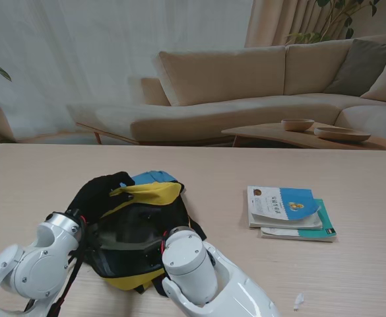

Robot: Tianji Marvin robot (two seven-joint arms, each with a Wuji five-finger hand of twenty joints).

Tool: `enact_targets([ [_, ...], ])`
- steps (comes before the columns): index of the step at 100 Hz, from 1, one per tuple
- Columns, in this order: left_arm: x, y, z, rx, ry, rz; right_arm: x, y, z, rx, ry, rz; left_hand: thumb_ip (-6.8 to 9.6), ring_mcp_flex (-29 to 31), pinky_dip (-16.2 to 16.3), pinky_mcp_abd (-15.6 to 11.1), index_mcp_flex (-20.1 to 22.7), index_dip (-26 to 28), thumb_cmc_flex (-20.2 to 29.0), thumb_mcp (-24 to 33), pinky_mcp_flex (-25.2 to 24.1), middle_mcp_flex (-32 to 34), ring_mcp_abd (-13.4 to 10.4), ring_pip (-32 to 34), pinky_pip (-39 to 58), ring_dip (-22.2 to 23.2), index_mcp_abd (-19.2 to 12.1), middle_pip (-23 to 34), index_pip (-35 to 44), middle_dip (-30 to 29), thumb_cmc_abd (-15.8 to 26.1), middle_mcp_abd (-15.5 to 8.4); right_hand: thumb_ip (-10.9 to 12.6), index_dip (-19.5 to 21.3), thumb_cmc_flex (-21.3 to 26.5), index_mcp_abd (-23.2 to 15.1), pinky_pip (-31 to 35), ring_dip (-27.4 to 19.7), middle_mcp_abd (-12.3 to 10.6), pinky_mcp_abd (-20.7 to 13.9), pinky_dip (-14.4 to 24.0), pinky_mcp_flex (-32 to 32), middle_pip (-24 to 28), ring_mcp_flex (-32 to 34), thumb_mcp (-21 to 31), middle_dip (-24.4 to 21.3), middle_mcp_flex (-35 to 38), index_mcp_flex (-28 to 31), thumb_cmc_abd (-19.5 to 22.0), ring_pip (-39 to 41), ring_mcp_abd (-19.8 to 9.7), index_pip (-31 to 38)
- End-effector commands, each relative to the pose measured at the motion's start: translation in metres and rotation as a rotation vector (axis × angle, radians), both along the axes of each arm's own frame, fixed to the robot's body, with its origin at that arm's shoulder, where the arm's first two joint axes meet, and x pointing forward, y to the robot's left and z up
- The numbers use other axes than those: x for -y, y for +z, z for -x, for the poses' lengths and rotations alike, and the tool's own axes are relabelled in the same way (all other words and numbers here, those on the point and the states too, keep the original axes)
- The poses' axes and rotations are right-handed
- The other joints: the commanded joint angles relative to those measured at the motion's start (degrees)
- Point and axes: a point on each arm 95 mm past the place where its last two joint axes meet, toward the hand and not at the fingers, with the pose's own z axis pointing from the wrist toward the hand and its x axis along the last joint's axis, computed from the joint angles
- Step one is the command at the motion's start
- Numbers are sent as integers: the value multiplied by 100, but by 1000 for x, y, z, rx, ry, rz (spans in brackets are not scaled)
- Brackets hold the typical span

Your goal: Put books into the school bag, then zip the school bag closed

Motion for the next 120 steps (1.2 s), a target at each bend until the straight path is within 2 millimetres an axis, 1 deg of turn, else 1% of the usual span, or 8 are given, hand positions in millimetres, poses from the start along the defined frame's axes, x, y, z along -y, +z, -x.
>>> enact_targets([
  [1, 2, -1, -1, -18, -4, 6, 3, -1, 10, -5, 29, -28, 14, 34, 145, 203, 66, 391, 490, 43, -18, 259, 117, 208, 167, 110, -255, 318, 815, 127, 541, -127, 202, 185, 8, -234, 443, 142, -158, -73, 204, 28, 239, -154, -164, 162, -38, -178, 77, 198, -130, 441],
  [9, 1, -3, -3, -22, 0, 6, 11, 2, 15, 5, 49, -42, 15, 33, 145, 207, 69, 390, 490, 47, -14, 265, 125, 205, 169, 108, -262, 318, 816, 124, 544, -128, 219, 380, -54, -166, 793, 321, -71, -19, 407, 34, 796, -62, -130, 395, -34, -177, 61, 532, -27, 993],
  [19, 0, -4, -7, -28, 4, 7, 23, 6, 21, 7, 70, -73, 15, 33, 145, 207, 70, 390, 490, 50, -14, 266, 130, 203, 169, 106, -254, 315, 818, 121, 542, -130, 225, 470, -73, -106, 1006, 453, -13, 36, 544, 38, 1222, 11, -149, 551, -43, -25, 58, 780, 48, 1186],
  [61, 6, -12, -12, -72, -13, 16, 85, 22, 49, 123, 161, -144, 16, -11, 127, 201, 54, 349, 490, 49, -57, 243, 151, 154, 137, 84, -241, 262, 791, 81, 530, -105, 234, 488, -127, -82, 1069, 472, 36, 123, 600, 90, 1442, 107, -145, 612, -38, 100, 38, 819, 109, 1161],
  [95, 19, -28, 7, -177, -49, -33, 125, 35, 40, 228, 126, -116, 74, -267, -96, 107, -56, -263, 439, -163, -324, 116, 271, -318, -71, -150, -167, -197, 587, -180, 465, 19, 233, 478, -139, -62, 1076, 471, 51, 163, 619, 110, 1603, 153, -75, 663, -58, 208, -31, 810, 124, 1080],
  [105, 22, -35, 12, -233, -49, -56, 134, 39, 34, 233, 105, -118, 128, -442, -232, 48, -167, -346, 124, -178, -510, 1, 310, -479, -147, -213, -81, -414, 544, -49, 354, 68, 230, 480, -143, -62, 1076, 468, 47, 165, 623, 114, 1613, 150, -66, 662, -66, 212, -26, 801, 123, 1068],
  [113, 24, -41, 15, -263, -38, -63, 140, 41, 28, 230, 81, -127, 25, -473, -326, 65, -152, -241, -408, 390, -564, -25, 343, -510, -127, -209, -37, -448, 615, -76, 141, 99, 228, 479, -115, -62, 1068, 465, 47, 157, 622, 107, 1609, 150, -66, 655, -65, 216, -35, 794, 115, 1052],
  [120, 25, -46, 18, -297, -29, -72, 144, 41, 23, 236, 62, -123, 26, -506, -330, 77, -93, -173, -543, 468, -598, -12, 386, -529, -145, -211, -20, -459, 673, -169, 105, 129, 225, 480, -110, -59, 1063, 464, 48, 161, 621, 110, 1610, 151, -70, 652, -65, 229, -39, 791, 117, 1046],
])
